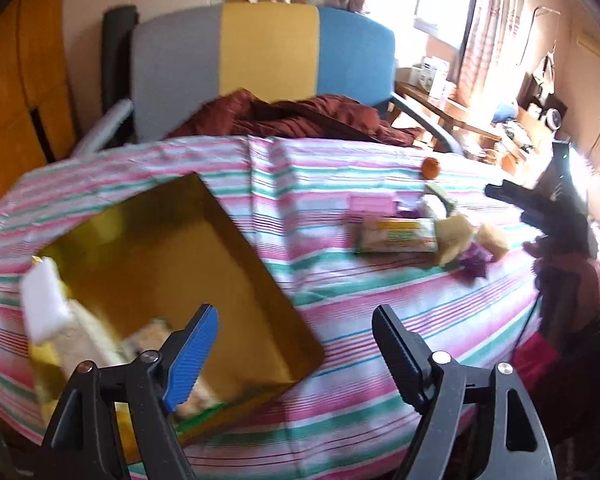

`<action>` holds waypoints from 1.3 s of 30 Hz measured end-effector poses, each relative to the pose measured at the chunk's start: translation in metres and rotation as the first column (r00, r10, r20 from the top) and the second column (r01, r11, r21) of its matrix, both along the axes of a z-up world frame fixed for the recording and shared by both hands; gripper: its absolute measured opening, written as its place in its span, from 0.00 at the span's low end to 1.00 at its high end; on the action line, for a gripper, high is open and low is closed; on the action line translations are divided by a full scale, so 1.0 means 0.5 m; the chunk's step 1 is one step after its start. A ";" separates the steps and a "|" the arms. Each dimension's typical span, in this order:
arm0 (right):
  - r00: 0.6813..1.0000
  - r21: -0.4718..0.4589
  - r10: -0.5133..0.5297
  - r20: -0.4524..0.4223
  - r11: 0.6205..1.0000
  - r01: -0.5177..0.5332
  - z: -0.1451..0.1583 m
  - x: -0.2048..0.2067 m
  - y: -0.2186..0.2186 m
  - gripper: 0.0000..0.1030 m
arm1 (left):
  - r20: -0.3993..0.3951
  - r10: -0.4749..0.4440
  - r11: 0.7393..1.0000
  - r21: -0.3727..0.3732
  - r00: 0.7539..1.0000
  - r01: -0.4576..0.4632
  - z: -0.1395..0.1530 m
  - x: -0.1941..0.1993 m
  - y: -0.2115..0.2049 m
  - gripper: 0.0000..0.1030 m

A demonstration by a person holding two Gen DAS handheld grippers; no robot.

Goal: Organize objects
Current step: 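Move both grippers back to the table items and grasp the pink hair roller with the left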

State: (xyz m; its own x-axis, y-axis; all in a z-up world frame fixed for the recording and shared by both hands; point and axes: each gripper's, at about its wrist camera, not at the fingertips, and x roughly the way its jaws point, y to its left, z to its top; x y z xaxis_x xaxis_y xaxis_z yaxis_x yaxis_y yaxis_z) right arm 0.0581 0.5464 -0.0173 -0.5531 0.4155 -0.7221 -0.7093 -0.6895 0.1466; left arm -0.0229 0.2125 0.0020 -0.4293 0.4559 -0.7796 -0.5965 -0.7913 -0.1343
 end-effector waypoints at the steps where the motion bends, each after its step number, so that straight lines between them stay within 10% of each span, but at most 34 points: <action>1: 1.000 -0.002 -0.006 -0.008 1.000 0.006 0.002 0.003 0.002 1.00 | 0.017 -0.019 1.000 0.008 1.000 0.019 -0.001 -0.003 0.018 0.79; 11: 0.999 -0.018 0.004 -0.049 1.000 -0.005 0.013 0.013 0.000 1.00 | 0.156 -0.083 0.997 0.016 0.984 0.081 -0.039 -0.081 0.192 0.79; 31: 0.993 -0.072 0.081 -0.084 0.994 -0.087 0.012 0.006 -0.006 1.00 | 0.119 -0.244 0.963 -0.085 0.962 0.255 -0.142 -0.237 0.423 1.00; 34: 0.993 -0.073 0.087 -0.074 0.993 -0.092 0.008 0.002 -0.007 1.00 | 0.130 -0.243 0.964 -0.078 0.961 0.255 -0.154 -0.249 0.429 0.89; 36: 0.993 -0.070 0.093 -0.067 0.993 -0.098 0.007 -0.001 -0.009 1.00 | 0.141 -0.240 0.964 -0.079 0.961 0.252 -0.162 -0.254 0.430 0.63; 39: 0.993 -0.058 0.100 -0.056 0.993 -0.103 0.006 -0.005 -0.014 1.00 | 0.143 -0.239 0.967 -0.055 0.960 0.249 -0.161 -0.254 0.416 0.62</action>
